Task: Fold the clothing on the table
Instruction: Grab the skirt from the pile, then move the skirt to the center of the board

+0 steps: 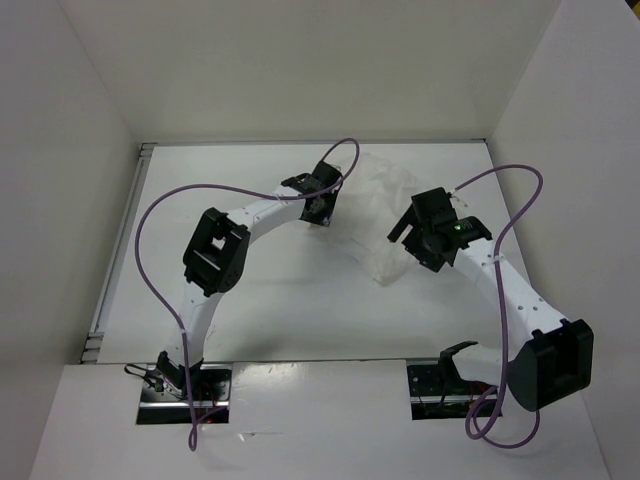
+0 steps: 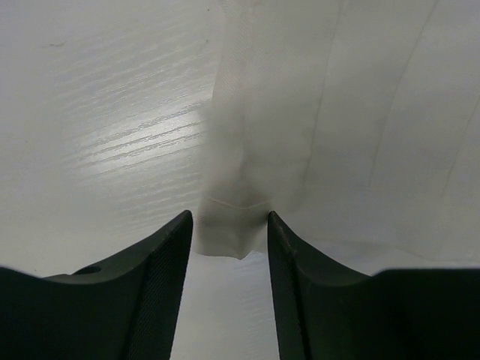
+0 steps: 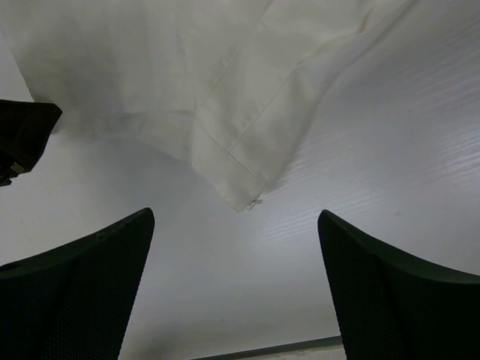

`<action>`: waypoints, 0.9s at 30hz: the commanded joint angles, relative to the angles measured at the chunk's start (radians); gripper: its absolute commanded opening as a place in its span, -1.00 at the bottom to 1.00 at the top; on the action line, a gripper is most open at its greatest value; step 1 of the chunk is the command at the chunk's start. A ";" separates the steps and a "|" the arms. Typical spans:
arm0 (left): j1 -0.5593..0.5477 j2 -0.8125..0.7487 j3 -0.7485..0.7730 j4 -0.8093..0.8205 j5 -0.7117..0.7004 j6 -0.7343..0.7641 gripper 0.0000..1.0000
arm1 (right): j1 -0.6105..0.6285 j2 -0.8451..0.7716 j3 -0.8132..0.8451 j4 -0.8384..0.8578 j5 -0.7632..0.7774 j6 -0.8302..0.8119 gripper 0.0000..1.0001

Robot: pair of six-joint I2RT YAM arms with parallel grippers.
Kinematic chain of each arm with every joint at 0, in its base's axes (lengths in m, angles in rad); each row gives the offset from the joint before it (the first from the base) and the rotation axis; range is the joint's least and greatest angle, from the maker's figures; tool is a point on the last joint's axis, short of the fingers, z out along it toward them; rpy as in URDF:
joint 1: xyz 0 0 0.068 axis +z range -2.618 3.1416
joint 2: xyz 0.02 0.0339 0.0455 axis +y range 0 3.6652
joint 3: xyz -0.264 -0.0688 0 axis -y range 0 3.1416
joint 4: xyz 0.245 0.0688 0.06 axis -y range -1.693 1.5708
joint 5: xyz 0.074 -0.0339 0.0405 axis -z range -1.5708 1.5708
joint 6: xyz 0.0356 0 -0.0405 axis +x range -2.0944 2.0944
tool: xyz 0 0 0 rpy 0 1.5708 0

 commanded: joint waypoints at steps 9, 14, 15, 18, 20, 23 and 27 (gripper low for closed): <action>-0.001 0.010 0.023 0.015 0.130 0.031 -0.27 | -0.005 0.023 0.014 -0.007 -0.005 -0.004 0.88; -0.001 0.079 0.043 0.004 0.143 0.040 -0.82 | -0.005 0.033 0.024 -0.007 0.004 -0.004 0.88; -0.001 0.079 0.054 -0.010 0.161 0.040 -0.95 | -0.005 0.033 0.024 -0.007 0.004 -0.004 0.88; -0.010 0.052 0.164 -0.042 0.315 0.040 -1.00 | -0.015 0.023 0.024 -0.016 0.013 -0.004 0.86; -0.019 0.017 0.233 -0.056 0.403 0.040 -1.00 | -0.015 0.014 0.024 -0.016 0.025 -0.004 0.86; -0.021 -0.080 0.316 -0.044 0.633 0.022 -1.00 | -0.015 -0.010 0.024 -0.016 0.058 0.018 0.86; 0.077 -0.269 0.139 0.192 0.882 -0.118 -1.00 | -0.034 -0.055 -0.008 -0.005 0.081 0.027 0.86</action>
